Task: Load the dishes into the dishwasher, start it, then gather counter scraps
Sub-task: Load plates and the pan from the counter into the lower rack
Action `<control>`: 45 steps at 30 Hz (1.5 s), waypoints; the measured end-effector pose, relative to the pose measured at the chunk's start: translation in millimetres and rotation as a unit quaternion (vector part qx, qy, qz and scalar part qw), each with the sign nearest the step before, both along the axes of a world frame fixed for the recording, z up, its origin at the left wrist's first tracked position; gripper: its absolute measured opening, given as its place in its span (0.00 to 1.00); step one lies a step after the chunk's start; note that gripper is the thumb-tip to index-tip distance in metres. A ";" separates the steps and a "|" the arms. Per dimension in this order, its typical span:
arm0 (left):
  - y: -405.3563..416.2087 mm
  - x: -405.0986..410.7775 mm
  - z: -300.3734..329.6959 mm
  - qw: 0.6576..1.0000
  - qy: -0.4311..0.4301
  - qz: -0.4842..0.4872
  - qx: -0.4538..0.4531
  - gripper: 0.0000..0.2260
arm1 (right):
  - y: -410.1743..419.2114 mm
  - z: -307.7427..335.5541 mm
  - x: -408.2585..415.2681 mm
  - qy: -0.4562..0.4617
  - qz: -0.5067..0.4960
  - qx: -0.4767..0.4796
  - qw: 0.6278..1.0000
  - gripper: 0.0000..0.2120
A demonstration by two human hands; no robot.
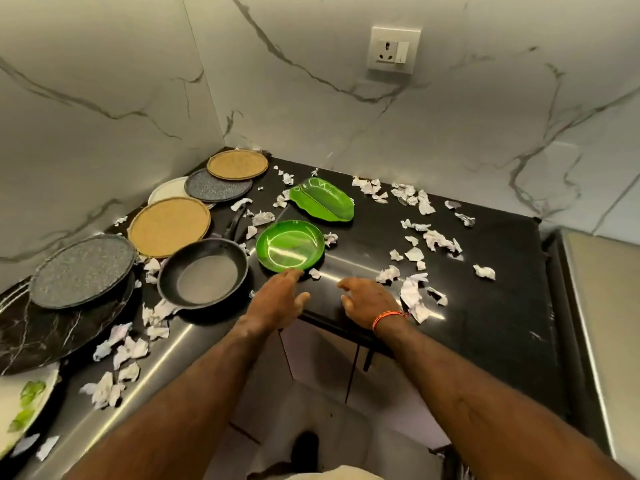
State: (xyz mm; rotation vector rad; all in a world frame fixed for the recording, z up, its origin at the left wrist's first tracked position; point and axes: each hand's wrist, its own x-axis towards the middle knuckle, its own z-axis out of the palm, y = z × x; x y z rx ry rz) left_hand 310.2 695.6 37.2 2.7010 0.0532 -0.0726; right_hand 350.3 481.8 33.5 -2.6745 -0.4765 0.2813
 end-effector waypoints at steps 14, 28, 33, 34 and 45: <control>66.7 179.8 5.4 0.996 -0.026 -0.086 0.017 0.27 | 63.5 11.4 165.1 0.024 -0.211 0.072 0.975 0.18; 72.3 286.9 -34.2 0.989 0.030 -0.133 0.052 0.27 | 81.6 -48.0 269.2 0.153 -0.450 0.332 0.815 0.06; 61.3 279.8 -11.1 0.995 -0.018 -0.090 -0.039 0.30 | 52.6 -16.9 235.6 0.137 -0.468 0.423 0.764 0.15; 56.1 278.0 -3.2 0.995 -0.040 -0.065 -0.060 0.32 | 42.6 -10.6 225.6 0.128 -0.467 0.432 0.761 0.15; -77.6 206.7 54.2 0.940 -0.071 -0.060 -0.329 0.12 | -111.6 32.9 42.2 0.049 -0.467 0.538 0.700 0.08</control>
